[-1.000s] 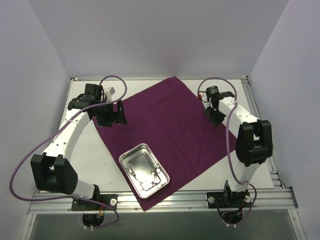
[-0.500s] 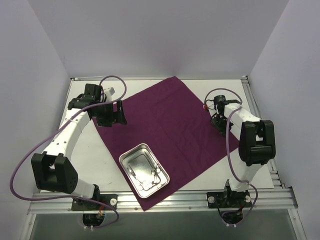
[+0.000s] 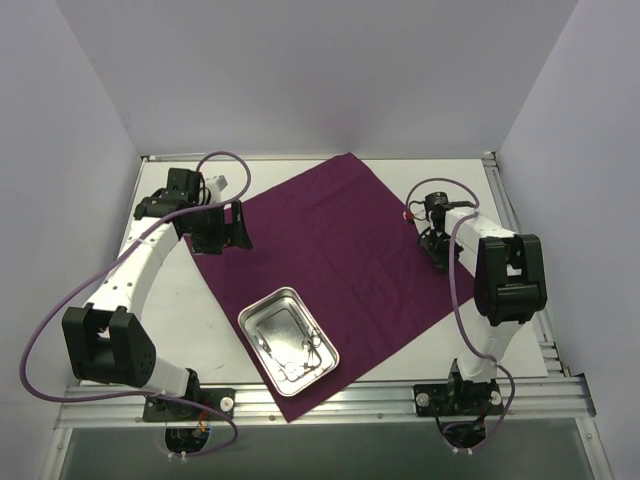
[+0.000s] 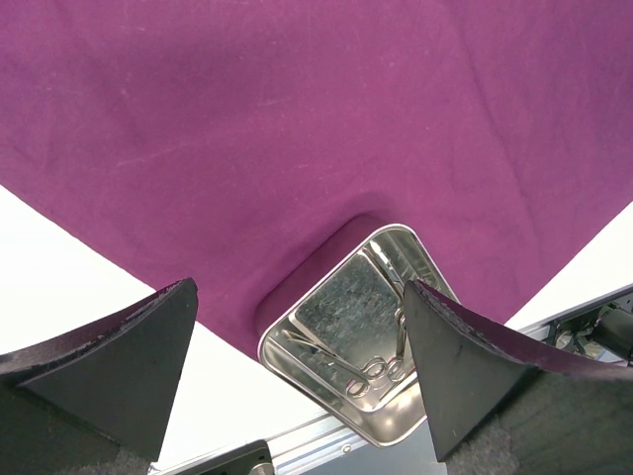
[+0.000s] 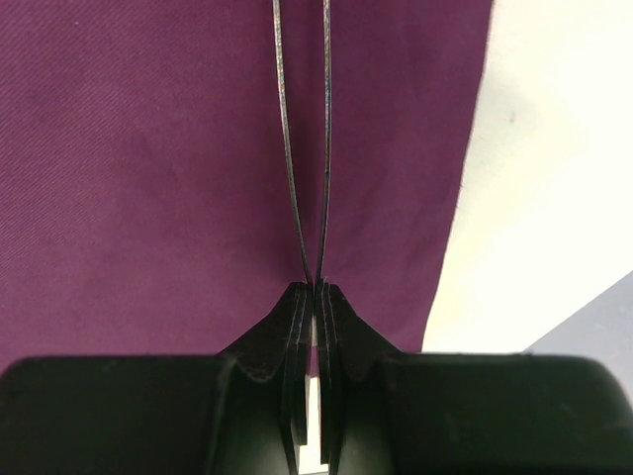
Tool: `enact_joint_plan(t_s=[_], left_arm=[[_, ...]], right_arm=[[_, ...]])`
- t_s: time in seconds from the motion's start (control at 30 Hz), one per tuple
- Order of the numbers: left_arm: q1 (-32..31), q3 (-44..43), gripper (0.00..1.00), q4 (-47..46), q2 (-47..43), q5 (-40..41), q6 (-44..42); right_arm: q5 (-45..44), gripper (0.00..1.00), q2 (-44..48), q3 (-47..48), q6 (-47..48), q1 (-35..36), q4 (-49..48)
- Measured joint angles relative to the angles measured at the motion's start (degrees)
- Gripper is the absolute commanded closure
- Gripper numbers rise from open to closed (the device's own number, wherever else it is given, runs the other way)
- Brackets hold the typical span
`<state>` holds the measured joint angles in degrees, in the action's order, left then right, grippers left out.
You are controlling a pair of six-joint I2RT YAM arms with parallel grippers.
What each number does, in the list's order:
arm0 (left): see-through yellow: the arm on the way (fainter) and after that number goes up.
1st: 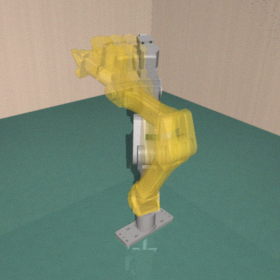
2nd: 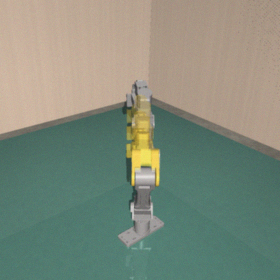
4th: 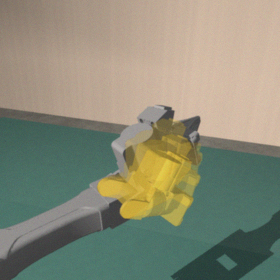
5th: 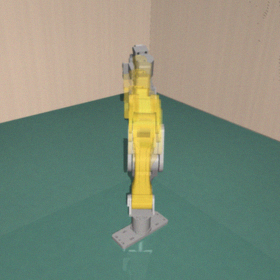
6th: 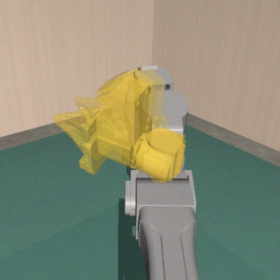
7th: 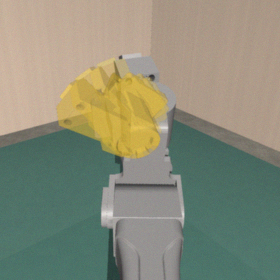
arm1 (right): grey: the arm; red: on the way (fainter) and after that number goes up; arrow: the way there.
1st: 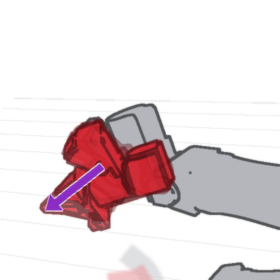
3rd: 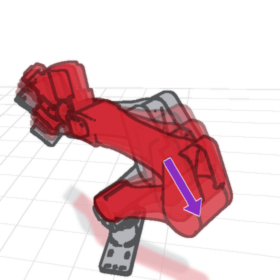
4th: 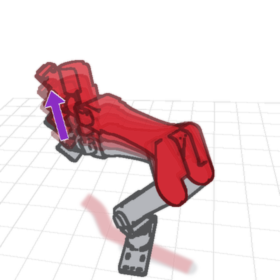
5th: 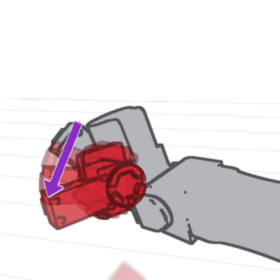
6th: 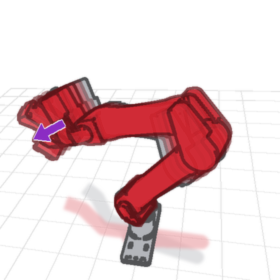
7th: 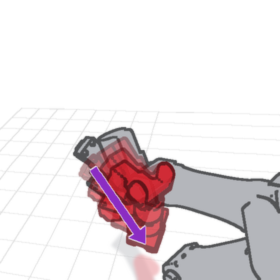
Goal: Open and lay out the surgical kit
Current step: Place the medical item in the surgical kit, then pick up the medical item from the container.
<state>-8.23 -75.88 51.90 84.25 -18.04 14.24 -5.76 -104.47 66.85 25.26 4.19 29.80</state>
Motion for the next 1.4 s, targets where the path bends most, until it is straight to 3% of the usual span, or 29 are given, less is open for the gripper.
enact_joint_plan(t_s=[0.33,0.83,1.03,1.07,1.23,1.4], left_arm=[[0.46,0.28,0.06,-0.04,0.0,-0.04,-0.02],[0.37,3.34,0.06,-2.01,-0.55,-2.95,0.94],[-3.76,8.57,0.0,-2.47,-3.04,-2.51,4.42],[-4.85,9.22,0.08,-2.43,-3.34,-2.12,5.35],[-12.15,11.82,0.12,-1.11,-5.95,0.94,12.04],[-20.0,11.76,0.21,4.92,-9.27,6.54,18.78]], right_arm=[[-0.02,0.92,-1.29,-0.11,0.15,0.0,-0.5],[-4.15,0.53,0.07,1.88,-2.86,1.09,0.87],[-6.45,0.57,1.49,13.05,-9.18,9.53,3.26],[-6.29,0.58,1.6,15.56,-10.62,11.39,3.58],[-2.82,0.6,2.91,22.56,-19.1,16.7,5.29],[0.98,0.6,8.44,22.1,-27.43,20.09,5.73]])
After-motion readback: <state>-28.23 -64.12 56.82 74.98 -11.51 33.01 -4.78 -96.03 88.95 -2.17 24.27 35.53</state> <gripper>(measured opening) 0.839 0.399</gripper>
